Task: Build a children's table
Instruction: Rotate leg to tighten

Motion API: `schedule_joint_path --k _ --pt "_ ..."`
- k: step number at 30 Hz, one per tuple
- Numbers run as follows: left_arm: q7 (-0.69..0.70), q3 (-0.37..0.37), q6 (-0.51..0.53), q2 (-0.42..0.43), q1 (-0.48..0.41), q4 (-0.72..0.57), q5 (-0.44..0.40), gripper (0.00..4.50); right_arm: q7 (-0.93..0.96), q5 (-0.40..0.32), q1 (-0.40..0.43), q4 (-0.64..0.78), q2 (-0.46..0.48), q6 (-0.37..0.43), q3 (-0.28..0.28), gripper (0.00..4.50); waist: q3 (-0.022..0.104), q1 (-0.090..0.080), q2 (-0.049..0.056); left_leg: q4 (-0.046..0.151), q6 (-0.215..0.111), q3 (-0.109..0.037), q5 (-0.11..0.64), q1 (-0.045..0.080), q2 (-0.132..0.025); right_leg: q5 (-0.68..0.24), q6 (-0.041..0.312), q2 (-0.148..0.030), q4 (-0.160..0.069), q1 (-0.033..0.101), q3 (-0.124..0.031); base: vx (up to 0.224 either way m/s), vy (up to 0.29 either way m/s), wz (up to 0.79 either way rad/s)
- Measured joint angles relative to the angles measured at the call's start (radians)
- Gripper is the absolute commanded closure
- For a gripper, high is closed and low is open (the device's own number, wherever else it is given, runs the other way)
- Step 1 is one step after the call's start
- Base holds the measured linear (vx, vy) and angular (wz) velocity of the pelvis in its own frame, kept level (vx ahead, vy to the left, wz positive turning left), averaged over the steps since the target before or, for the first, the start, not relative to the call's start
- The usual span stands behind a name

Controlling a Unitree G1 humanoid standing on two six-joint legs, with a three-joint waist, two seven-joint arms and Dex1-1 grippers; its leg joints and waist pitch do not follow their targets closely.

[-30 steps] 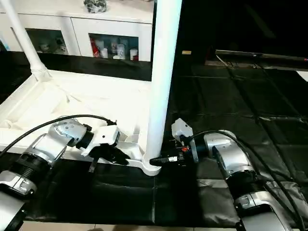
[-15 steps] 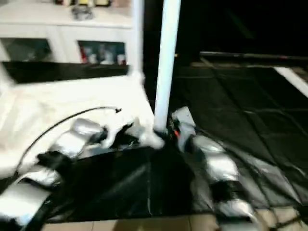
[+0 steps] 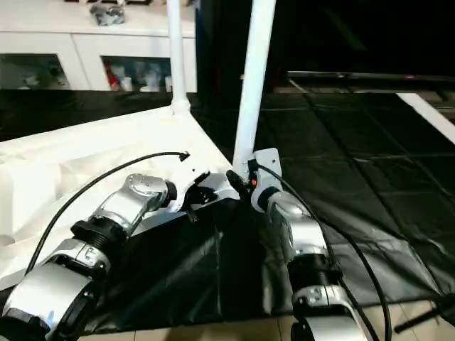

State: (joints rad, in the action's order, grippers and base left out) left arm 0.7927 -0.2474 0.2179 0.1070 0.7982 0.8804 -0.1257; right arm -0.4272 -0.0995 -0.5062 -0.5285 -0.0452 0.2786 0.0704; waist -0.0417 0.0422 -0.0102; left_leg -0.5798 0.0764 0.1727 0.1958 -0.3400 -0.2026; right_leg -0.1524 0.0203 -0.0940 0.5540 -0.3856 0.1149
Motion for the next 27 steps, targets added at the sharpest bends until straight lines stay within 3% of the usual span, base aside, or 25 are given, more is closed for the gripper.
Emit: schedule_joint_path --k 5,7,10,13,19,20,23,27 --pt "0.032 -0.016 -0.051 0.017 -0.001 -0.001 -0.008 4.50 -0.081 -0.020 0.065 0.092 -0.047 0.006 -0.010 0.92 0.000 0.019 0.000 0.011 0.001 0.002 0.000 0.000 -0.001 -0.001 -0.003 0.002 0.010 -0.007 -0.004 0.000 0.000 0.00" --pt "0.037 -0.025 -0.071 0.028 -0.001 -0.004 -0.009 4.50 -0.173 -0.056 0.130 0.164 -0.093 0.020 -0.020 0.79 0.000 0.023 0.000 0.013 0.001 0.002 -0.001 -0.002 -0.001 -0.001 -0.003 0.002 0.011 -0.008 -0.003 0.000 0.000 0.00" --pt "0.053 -0.027 -0.097 0.043 -0.001 -0.006 -0.009 4.50 -0.237 -0.064 0.191 0.205 -0.145 0.020 -0.038 0.47 0.000 0.022 0.000 0.012 0.003 0.003 -0.002 -0.011 -0.002 -0.001 -0.002 0.003 0.014 -0.016 -0.004 0.000 0.000 0.00" --pt "0.058 -0.034 -0.117 0.047 -0.007 -0.011 -0.015 4.50 -0.280 -0.086 0.213 0.239 -0.205 0.069 -0.034 0.10 0.000 0.023 0.000 0.009 0.003 0.004 -0.002 -0.012 -0.001 -0.002 -0.002 0.002 0.017 -0.018 -0.007 0.000 0.000 0.00" --pt "0.084 -0.033 -0.153 0.063 -0.030 -0.033 -0.017 4.50 -0.380 -0.140 0.249 0.301 -0.244 0.072 -0.021 0.03 0.000 0.022 0.000 0.010 0.004 0.005 -0.002 -0.011 -0.002 -0.003 -0.003 0.002 0.019 -0.018 -0.007 0.000 0.000 0.00" --pt "0.099 -0.031 -0.144 0.065 -0.038 -0.048 -0.007 4.06 -0.396 -0.150 0.253 0.315 -0.247 0.073 -0.021 0.00 -0.001 0.023 -0.001 0.010 0.003 0.005 -0.002 -0.011 -0.002 -0.004 -0.003 0.002 0.020 -0.018 -0.007 0.000 0.000 0.00" --pt "0.132 -0.009 -0.123 0.075 -0.056 -0.089 0.037 3.95 -0.443 -0.193 0.257 0.347 -0.251 0.088 -0.021 0.00 -0.002 0.030 -0.004 0.009 0.004 0.005 -0.002 -0.012 -0.002 -0.005 -0.003 0.002 0.022 -0.020 -0.008 0.000 0.000 0.00" --pt "0.225 -0.003 -0.075 0.140 -0.084 -0.248 0.087 3.64 -0.521 -0.262 0.244 0.399 -0.268 0.141 -0.039 0.00 -0.005 0.033 -0.009 0.008 0.003 0.006 -0.002 -0.011 -0.003 -0.005 -0.002 0.002 0.023 -0.021 -0.009 0.000 0.000 0.00"
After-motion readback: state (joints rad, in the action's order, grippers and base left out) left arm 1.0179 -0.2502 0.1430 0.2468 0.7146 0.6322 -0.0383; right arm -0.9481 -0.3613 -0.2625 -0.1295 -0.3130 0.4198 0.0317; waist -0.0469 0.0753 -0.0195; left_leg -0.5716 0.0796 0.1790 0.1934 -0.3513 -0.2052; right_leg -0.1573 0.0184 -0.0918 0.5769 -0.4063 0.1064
